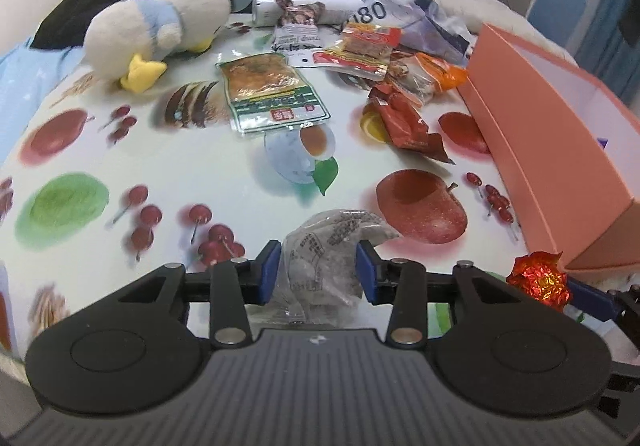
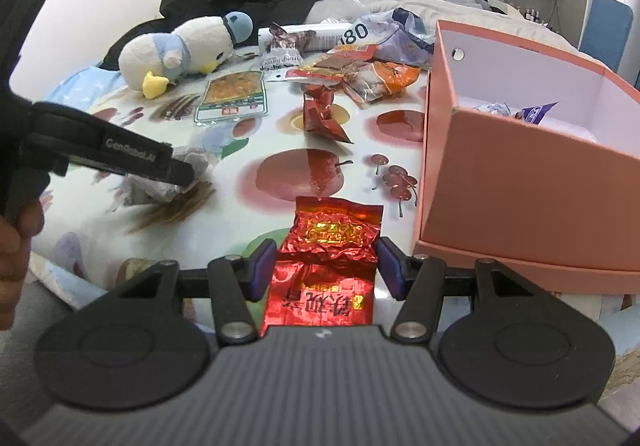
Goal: Organize snacks
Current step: 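Lift and carry the red candy packet and clear bag over the pink box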
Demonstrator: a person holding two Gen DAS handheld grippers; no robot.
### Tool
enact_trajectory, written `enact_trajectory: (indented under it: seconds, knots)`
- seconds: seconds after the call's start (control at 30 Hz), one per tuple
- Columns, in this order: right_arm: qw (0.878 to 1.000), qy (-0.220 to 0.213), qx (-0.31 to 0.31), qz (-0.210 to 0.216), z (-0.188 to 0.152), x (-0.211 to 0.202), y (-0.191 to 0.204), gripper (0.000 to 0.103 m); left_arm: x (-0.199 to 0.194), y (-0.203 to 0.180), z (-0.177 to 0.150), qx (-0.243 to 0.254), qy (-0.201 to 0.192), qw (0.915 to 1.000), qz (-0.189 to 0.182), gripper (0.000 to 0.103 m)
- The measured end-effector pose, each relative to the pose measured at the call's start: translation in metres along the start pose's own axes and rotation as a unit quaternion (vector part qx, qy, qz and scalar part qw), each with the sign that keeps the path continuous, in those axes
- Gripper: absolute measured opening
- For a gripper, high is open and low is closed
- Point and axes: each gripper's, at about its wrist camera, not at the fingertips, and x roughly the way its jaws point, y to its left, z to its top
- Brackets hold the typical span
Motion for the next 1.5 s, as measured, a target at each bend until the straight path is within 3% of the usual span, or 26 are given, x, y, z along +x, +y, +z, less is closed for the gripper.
enact_trajectory:
  seconds: [0.3, 0.63, 1.07, 1.5]
  knots:
    - [1.000, -0.018, -0.005, -0.002, 0.005, -0.016, -0.002, 0.057, -0.021, -0.001, -0.007, -0.042, -0.015, 0.9990, -0.010, 0.041]
    - [1.000, -0.030, 0.001, -0.006, 0.012, -0.042, -0.016, 0.057, -0.064, -0.026, -0.005, -0.038, -0.044, 0.9979, -0.027, 0.041]
    - [0.995, -0.087, 0.034, -0.028, 0.031, -0.112, -0.046, 0.057, -0.124, -0.081, 0.003, 0.015, -0.084, 0.9933, -0.077, 0.041]
    - [0.990, -0.111, 0.070, -0.056, 0.040, -0.150, -0.098, 0.057, -0.121, -0.166, 0.026, 0.068, -0.095, 0.9820, -0.148, 0.041]
